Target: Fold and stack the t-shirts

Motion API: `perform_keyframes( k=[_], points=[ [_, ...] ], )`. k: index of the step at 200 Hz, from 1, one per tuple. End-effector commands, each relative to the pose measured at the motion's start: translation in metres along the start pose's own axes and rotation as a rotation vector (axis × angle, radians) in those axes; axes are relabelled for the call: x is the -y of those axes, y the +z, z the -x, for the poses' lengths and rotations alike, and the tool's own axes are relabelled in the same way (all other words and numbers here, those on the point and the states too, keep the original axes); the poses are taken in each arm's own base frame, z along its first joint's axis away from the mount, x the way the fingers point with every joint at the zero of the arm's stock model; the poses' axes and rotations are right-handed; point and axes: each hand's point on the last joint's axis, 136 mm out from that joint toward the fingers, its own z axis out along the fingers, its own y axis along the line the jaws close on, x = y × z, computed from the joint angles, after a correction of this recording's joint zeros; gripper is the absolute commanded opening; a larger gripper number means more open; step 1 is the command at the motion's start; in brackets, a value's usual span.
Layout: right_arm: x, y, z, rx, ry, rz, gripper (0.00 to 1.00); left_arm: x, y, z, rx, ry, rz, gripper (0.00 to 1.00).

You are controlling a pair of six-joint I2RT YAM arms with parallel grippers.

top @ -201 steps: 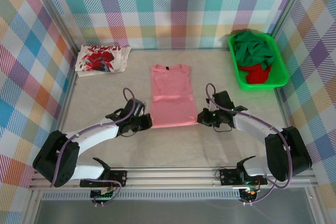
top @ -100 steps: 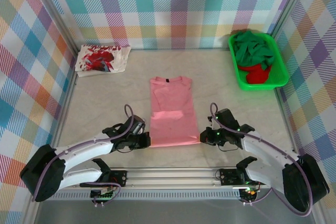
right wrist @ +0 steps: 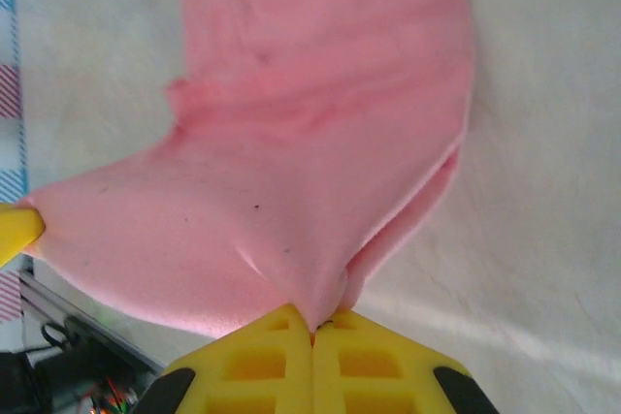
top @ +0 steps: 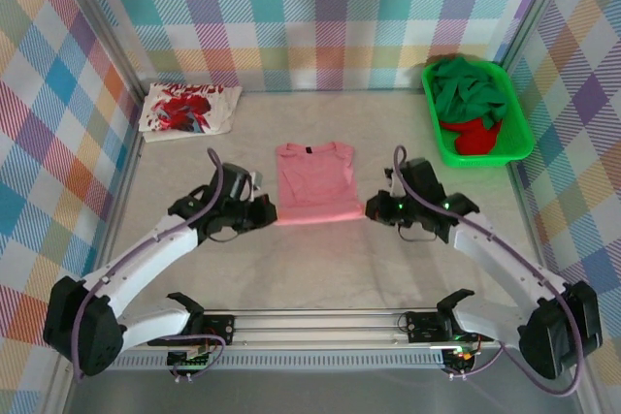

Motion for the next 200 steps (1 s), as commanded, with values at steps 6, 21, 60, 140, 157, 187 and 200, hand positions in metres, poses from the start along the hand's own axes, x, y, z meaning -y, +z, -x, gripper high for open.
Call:
perform_keyframes(
  k=[6,21,60,140,157,187,200],
  points=[
    [0.002,0.006,0.038,0.042,-0.027,-0.059,0.0,0.016,-0.006,0.038,0.002,0.051,-0.034,0.0],
    [-0.004,0.011,0.062,0.076,-0.038,-0.051,0.0,0.015,-0.003,0.065,0.036,0.036,-0.021,0.0],
    [-0.006,0.034,0.087,0.064,-0.06,-0.066,0.0,0.006,0.015,0.108,0.04,0.035,0.016,0.0],
    [-0.005,0.069,0.144,0.111,-0.054,-0.053,0.0,-0.014,0.042,0.158,0.072,0.034,0.055,0.0],
    [-0.004,0.082,0.167,0.12,-0.052,-0.039,0.0,-0.017,0.053,0.182,0.08,0.047,0.068,0.0],
    [0.008,0.112,0.212,0.121,-0.034,-0.057,0.24,-0.031,0.084,0.233,0.107,0.121,0.153,0.38],
    [0.014,0.122,0.23,0.11,-0.018,-0.067,0.33,-0.044,0.095,0.254,0.105,0.122,0.237,0.51]
  ],
)
